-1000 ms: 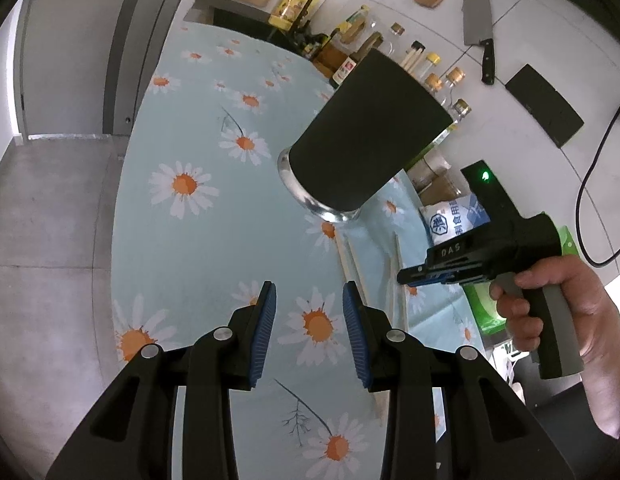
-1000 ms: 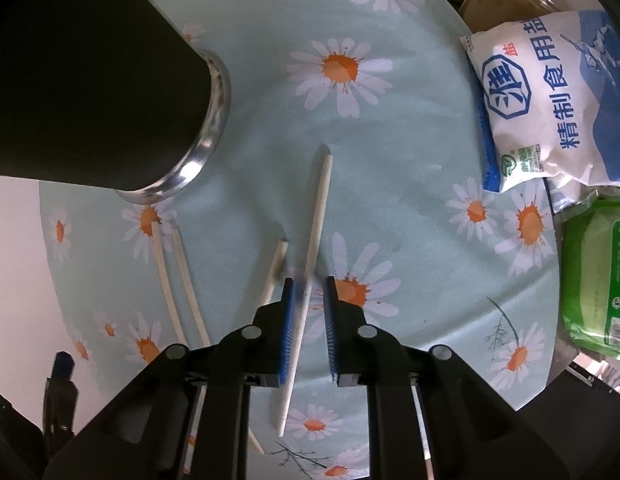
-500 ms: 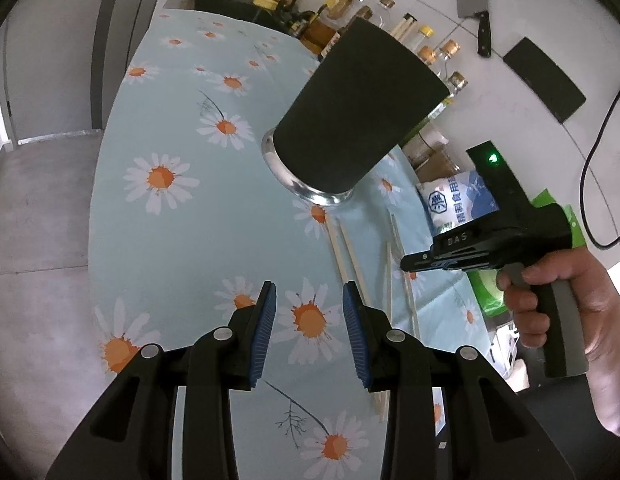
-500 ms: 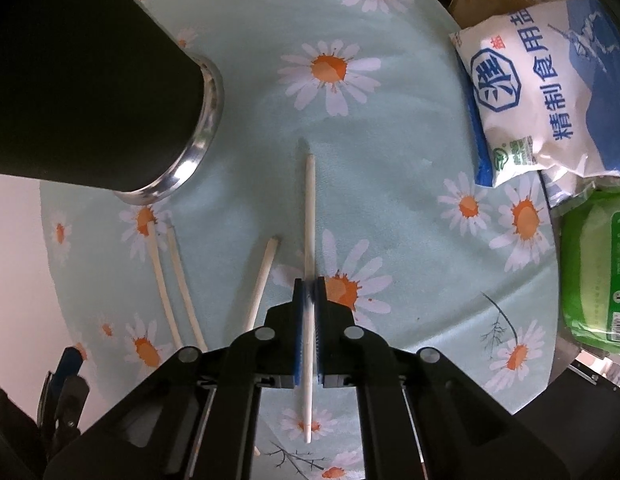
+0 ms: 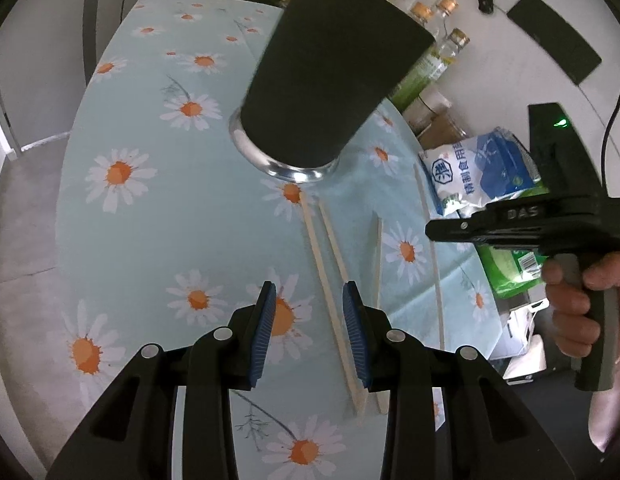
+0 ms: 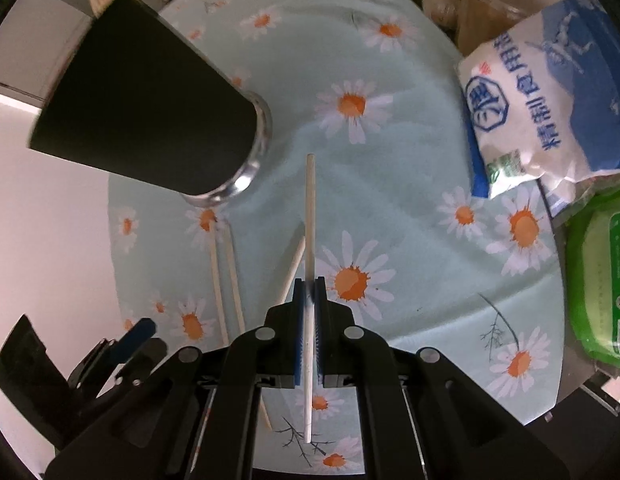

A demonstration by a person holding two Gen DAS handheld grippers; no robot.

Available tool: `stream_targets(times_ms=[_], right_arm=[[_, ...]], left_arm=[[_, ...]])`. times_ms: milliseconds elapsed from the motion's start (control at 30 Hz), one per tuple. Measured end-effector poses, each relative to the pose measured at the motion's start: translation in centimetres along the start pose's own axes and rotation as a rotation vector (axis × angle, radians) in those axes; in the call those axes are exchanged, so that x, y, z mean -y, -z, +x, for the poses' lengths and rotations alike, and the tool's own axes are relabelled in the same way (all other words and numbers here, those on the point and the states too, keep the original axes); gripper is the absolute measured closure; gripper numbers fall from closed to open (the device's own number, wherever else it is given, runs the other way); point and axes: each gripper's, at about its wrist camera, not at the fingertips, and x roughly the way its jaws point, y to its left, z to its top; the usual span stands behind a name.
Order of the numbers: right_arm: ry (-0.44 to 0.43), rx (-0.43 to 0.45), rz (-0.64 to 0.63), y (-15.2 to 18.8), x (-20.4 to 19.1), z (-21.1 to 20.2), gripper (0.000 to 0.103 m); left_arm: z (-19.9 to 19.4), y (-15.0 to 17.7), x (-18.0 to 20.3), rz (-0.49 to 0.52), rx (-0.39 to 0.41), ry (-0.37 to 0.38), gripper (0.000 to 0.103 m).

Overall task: Organize utensils
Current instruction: 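Lift the chopstick with the right gripper while the left gripper grasps another chopstick, then carry both chopsticks up and over the black holder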

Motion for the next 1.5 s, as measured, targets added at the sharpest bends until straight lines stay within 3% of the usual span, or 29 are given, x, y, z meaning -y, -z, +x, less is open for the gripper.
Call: stream_targets(times_ms=[167, 600, 867, 933, 1500], right_arm=[[-0.09, 0.007, -0.008, 0.4, 1.6, -0.9, 0.097], [-0.216, 0.031, -0.029, 0.6, 5.5, -2.5, 0.097], [-0.271, 0.044, -0.023, 1.0, 7.6, -3.3, 0.097], [-0.28, 0.041, -0.028, 1.0, 7.9, -3.5, 0.097], [-0.318, 0.009, -0.104, 0.5, 8.6, -3.9, 0.097]], left_arm=[[1.1, -0.5, 2.9, 0.08, -0.049, -0.014, 0.07], [6.0, -1.7, 8.1, 0.285, -0.238, -0.09, 0.07], [8.5, -2.3, 9.0, 0.301, -0.32, -0.142, 0.072], [9.1, -2.2, 9.0, 0.314, -0.345, -0.16, 0.082], [11.5, -2.1, 10.1, 0.318, -0.43, -0.262, 0.099]])
